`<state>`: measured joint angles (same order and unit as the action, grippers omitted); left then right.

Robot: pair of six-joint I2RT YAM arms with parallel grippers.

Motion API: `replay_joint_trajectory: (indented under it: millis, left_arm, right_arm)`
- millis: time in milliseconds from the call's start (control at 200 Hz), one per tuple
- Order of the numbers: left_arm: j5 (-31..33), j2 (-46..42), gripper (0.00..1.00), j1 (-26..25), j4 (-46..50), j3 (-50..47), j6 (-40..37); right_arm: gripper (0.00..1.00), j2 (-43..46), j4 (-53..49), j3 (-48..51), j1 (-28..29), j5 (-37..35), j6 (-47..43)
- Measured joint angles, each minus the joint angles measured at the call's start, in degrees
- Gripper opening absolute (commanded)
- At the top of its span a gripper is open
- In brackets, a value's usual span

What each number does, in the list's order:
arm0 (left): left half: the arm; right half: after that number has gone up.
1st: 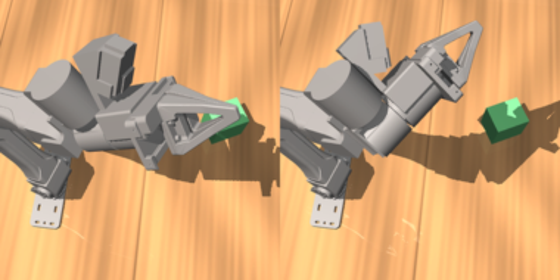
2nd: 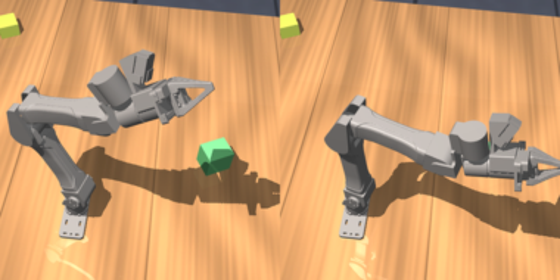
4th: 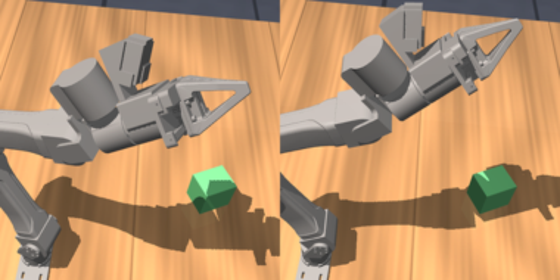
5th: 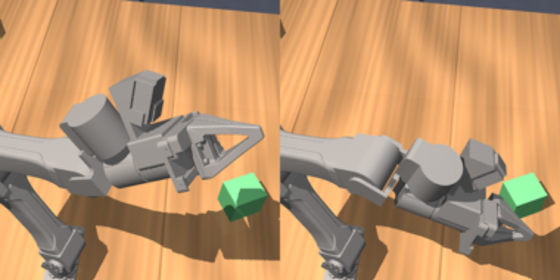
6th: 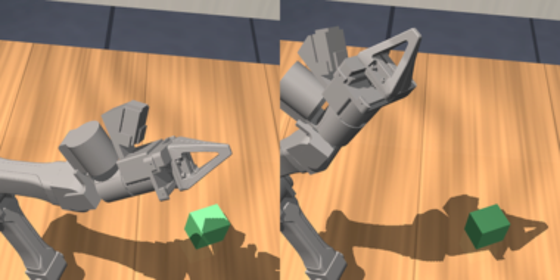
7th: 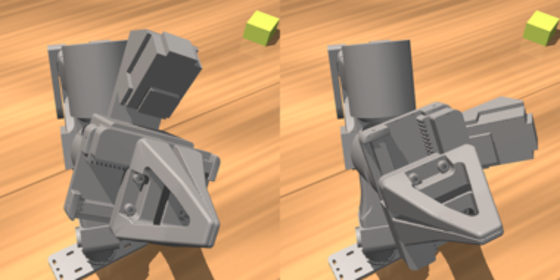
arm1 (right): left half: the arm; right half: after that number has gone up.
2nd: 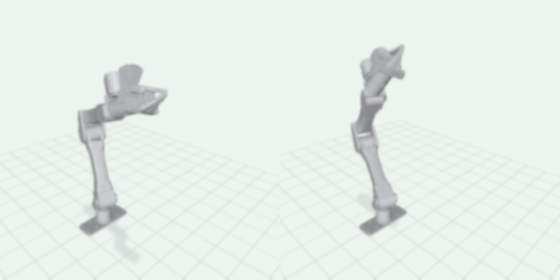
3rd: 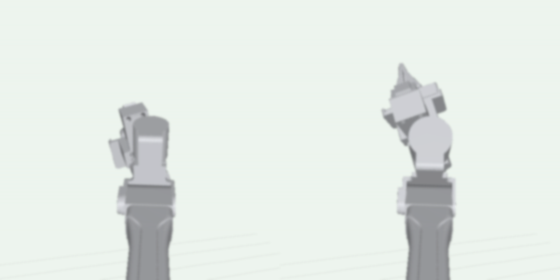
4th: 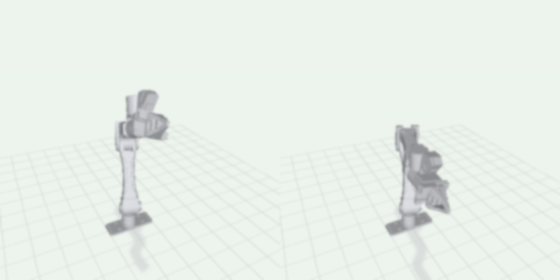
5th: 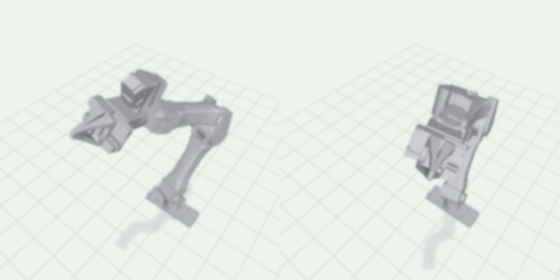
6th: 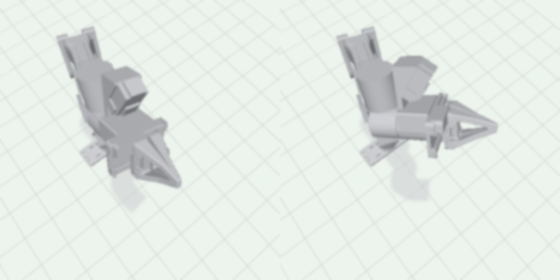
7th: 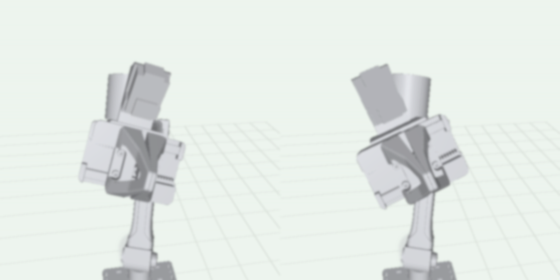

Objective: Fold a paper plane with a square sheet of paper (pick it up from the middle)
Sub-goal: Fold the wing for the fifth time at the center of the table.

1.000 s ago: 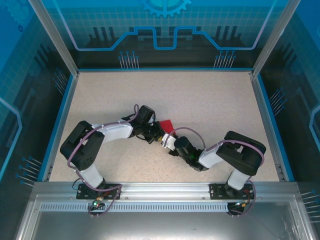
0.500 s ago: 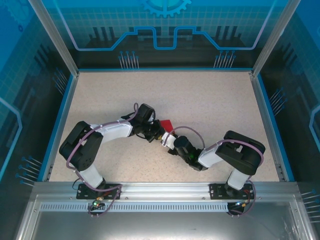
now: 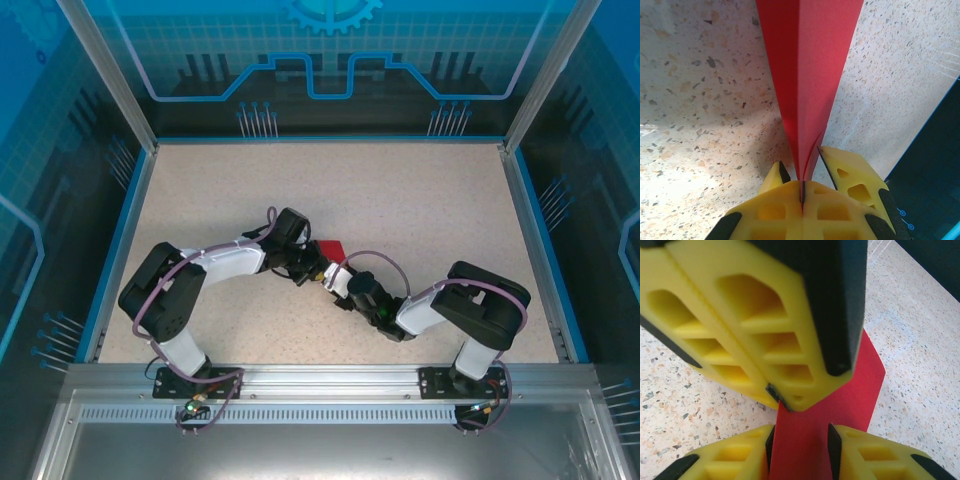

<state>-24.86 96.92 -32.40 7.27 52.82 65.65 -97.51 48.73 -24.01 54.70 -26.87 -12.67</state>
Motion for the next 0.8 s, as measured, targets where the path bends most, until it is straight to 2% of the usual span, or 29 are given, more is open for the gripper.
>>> replay_joint_trajectory:
  millis: [365, 460, 625, 705, 800]
  left_arm:
    - [0.02, 0.00, 0.04, 0.00, 0.66, 0.42, 0.00]
    - [0.02, 0.00, 0.04, 0.00, 0.98, 0.50, 0.00]
    - [0.04, 0.04, 0.05, 0.00, 1.16, 1.38, 0.00]
    - [0.07, 0.04, 0.17, 0.00, 1.18, 1.64, -0.11]
    - [0.50, -0.02, 0.38, 0.37, 2.05, 1.99, -0.68]
  right_arm:
    - [0.40, 1.90, 0.22, 0.00, -0.04, -1.22, 0.44]
    - [0.35, 2.16, 0.24, 0.00, -0.04, -1.22, 0.48]
    - [0.14, 2.16, 0.20, 0.00, -0.04, -0.98, 0.68]
    - [0.08, 2.16, 0.17, 0.00, -0.04, -0.63, 1.03]
    - [0.05, 2.16, -0.09, 0.00, -0.33, 0.07, 1.75]
